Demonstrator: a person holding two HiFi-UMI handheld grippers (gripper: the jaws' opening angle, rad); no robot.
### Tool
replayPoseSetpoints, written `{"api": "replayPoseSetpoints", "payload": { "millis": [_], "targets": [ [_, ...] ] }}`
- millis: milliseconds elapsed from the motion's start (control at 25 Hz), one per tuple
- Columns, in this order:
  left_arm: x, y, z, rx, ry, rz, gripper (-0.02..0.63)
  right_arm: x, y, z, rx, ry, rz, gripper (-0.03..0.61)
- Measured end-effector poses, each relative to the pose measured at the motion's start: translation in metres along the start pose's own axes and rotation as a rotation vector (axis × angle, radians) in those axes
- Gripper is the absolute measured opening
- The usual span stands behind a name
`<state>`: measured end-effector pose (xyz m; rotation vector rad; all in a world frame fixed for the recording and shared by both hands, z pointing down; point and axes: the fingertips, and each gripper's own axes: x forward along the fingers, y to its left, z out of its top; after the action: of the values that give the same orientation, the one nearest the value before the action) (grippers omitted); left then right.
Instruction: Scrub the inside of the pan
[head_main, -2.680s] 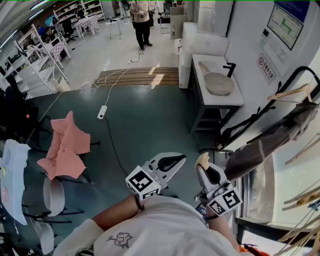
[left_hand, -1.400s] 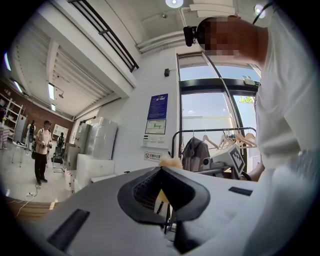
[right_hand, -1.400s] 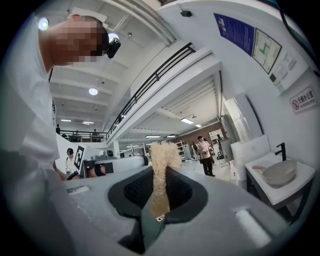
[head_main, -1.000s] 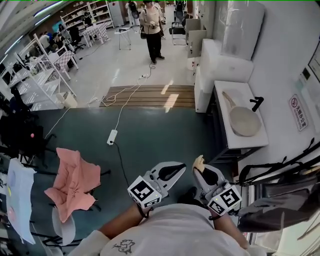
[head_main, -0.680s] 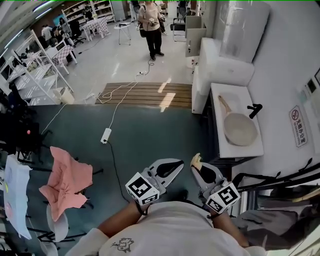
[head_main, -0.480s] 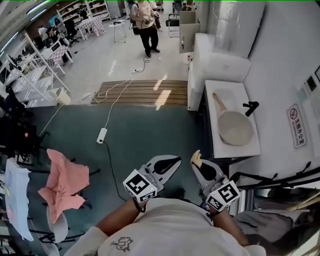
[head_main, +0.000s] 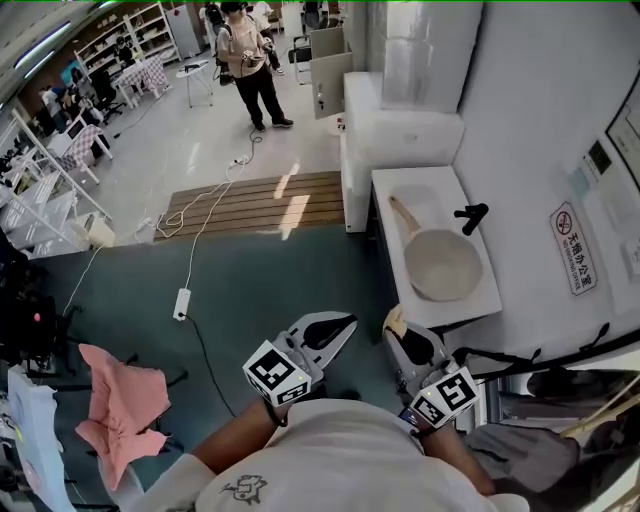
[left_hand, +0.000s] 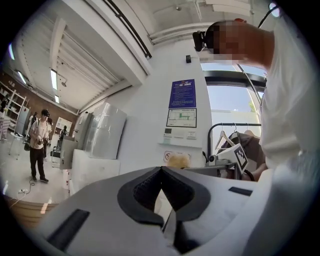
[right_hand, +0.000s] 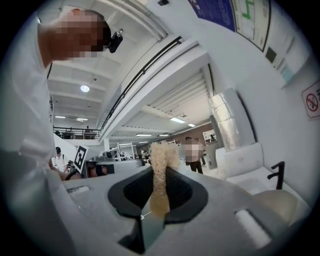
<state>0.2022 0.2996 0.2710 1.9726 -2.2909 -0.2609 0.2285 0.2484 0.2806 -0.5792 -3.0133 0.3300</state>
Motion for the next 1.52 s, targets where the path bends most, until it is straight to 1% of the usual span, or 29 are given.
{"api": "replayPoseSetpoints", "payload": {
  "millis": [80, 240, 280, 400, 520, 680, 800, 920, 1120, 1240, 1440, 1520],
  "targets": [
    [0.013, 0.010, 0.000, 0.004, 0.005, -0.027, 0.002, 0.004, -0.014, 0.002, 0.003, -0.004, -0.036, 0.055],
    [0.040, 0.030, -0.001, 0.074, 0.048, -0.098, 0.002, 0.022, -0.042, 0.004, 0.010, -0.004, -0.106, 0.055],
    [0.046, 0.037, 0.000, 0.077, 0.052, -0.121, 0.003, 0.030, -0.049, 0.005, 0.013, -0.007, -0.123, 0.055],
    [0.058, 0.064, 0.009, 0.058, 0.058, -0.180, 0.002, 0.055, -0.062, 0.011, 0.009, -0.013, -0.165, 0.055],
    [0.067, 0.093, 0.016, 0.061, 0.068, -0.241, 0.002, 0.082, -0.073, 0.018, 0.013, -0.029, -0.217, 0.055],
    [0.069, 0.126, 0.028, 0.050, 0.086, -0.320, 0.002, 0.117, -0.078, 0.027, 0.011, -0.054, -0.273, 0.055],
    [0.070, 0.147, 0.036, 0.066, 0.102, -0.380, 0.002, 0.140, -0.085, 0.030, 0.011, -0.067, -0.316, 0.055],
    [0.069, 0.167, 0.036, 0.074, 0.118, -0.430, 0.002, 0.163, -0.091, 0.029, 0.024, -0.075, -0.355, 0.055],
    [0.081, 0.196, 0.037, 0.050, 0.127, -0.478, 0.002, 0.184, -0.107, 0.030, 0.015, -0.077, -0.408, 0.055],
    [0.098, 0.210, 0.037, 0.012, 0.130, -0.486, 0.003, 0.182, -0.125, 0.026, 0.023, -0.062, -0.444, 0.055],
    [0.146, 0.220, 0.019, -0.003, 0.154, -0.508, 0.002, 0.164, -0.177, 0.031, 0.034, -0.064, -0.508, 0.055],
    [0.165, 0.218, 0.019, -0.032, 0.153, -0.525, 0.003, 0.155, -0.198, 0.033, 0.040, -0.064, -0.525, 0.055]
  ]
}}
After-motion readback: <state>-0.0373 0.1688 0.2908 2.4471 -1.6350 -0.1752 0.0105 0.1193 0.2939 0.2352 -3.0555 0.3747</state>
